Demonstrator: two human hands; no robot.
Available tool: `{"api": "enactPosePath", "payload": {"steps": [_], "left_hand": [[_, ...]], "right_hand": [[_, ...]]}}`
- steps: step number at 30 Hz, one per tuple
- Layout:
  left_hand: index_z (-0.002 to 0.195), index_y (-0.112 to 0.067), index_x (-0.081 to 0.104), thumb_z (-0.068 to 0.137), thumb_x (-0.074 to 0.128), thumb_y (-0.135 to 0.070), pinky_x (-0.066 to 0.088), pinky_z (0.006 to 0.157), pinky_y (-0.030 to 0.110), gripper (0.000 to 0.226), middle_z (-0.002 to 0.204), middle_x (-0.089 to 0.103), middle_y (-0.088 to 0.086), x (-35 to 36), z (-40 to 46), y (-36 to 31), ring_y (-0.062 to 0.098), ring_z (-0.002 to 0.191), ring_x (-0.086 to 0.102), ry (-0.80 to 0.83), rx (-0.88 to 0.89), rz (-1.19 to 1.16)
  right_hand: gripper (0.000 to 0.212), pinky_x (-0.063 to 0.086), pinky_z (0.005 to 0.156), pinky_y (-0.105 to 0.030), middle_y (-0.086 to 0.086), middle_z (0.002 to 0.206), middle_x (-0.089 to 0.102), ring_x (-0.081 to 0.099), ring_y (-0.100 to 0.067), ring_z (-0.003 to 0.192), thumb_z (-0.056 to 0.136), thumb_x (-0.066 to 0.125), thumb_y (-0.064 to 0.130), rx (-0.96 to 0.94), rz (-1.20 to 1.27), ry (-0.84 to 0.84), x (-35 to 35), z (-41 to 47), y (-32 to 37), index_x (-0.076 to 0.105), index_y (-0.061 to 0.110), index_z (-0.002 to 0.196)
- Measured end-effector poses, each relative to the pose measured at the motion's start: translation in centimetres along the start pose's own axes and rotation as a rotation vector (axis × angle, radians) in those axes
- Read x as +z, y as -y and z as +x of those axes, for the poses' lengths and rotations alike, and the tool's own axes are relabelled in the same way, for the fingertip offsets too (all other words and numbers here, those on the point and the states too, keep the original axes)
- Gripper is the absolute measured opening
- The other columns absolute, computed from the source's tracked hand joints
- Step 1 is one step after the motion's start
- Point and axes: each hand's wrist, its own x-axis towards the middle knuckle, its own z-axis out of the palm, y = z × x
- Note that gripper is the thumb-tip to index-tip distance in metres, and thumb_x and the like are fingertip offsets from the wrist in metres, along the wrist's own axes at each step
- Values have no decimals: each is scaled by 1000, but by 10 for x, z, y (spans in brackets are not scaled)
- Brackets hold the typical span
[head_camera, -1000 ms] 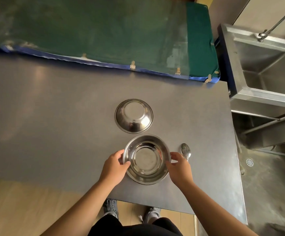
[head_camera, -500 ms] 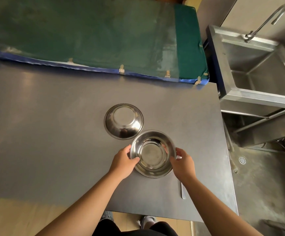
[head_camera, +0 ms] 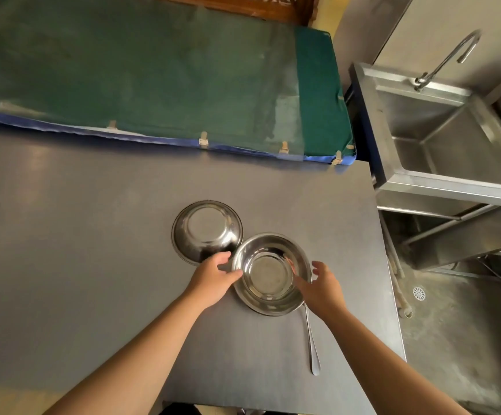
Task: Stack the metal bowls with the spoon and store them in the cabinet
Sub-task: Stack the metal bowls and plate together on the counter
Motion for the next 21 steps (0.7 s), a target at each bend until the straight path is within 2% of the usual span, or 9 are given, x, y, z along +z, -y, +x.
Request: {"api": "enactPosePath", "payload": {"steps": [2,4,6,9,12,15,17,18,21], "left_hand": [[139,-28,54,83,71,-43,50,88,28,60,137,60,-8,-19,3,0,5,106,63,-69,7,1],[133,-28,57,83,72,-43,47,78,24,54,130,63,-7,-41,8,0,2,97,63,-157,1,-1],[134,-24,57,82,74,-43,46,83,28,58,130,64,-3,-63,17,1,10,99,64,-250,-30,-11],[143,-18,51,78,79,-47,42,91,30,76,138,61,5,-89,35,6,21,114,61,-324,-90,-21],[151,-16,38,72,82,-52,41,100,34,98,148,52,11,-107,52,9,27,130,53,-305,-173,-55],[155,-18,31,61,86,-56,45,106,42,115,151,45,10,-118,67,11,28,132,50,-264,-250,-137],[155,-18,30,54,88,-54,52,98,44,122,144,48,6,-119,72,10,24,123,53,-236,-294,-214],[155,-17,29,54,89,-52,54,91,41,122,135,53,2,-119,74,10,20,113,57,-218,-318,-266],[154,-11,29,68,89,-41,52,82,40,109,88,58,-14,-115,82,12,-2,70,61,-193,-364,-394]], "right_hand": [[76,49,99,-38,-9,143,52,59,-28,120,85,71,46,-40,-27,-7,-5,9,14,41,15,147],[73,48,98,-36,-8,140,54,59,-27,118,83,73,46,-109,-53,3,-7,20,35,44,18,145],[69,48,95,-35,-6,135,57,60,-25,114,81,75,45,-173,-66,41,-6,33,62,48,21,140],[70,48,89,-32,-4,129,61,60,-21,108,78,79,48,-254,-88,104,2,52,102,52,22,137],[75,48,94,-34,-4,129,62,61,-23,112,75,82,49,-293,-124,177,15,71,136,53,20,137],[80,46,94,-31,-9,131,61,61,-26,115,73,85,46,-264,-125,278,33,90,159,52,13,138],[80,49,96,-33,-11,130,61,61,-28,114,73,87,43,-192,-76,327,42,99,169,53,10,138],[76,52,95,-36,-11,127,61,62,-30,112,75,85,43,-149,-41,339,49,103,172,54,9,136],[48,59,80,-40,-17,121,64,66,-33,102,92,69,40,-19,50,359,61,109,179,60,5,124]]}}
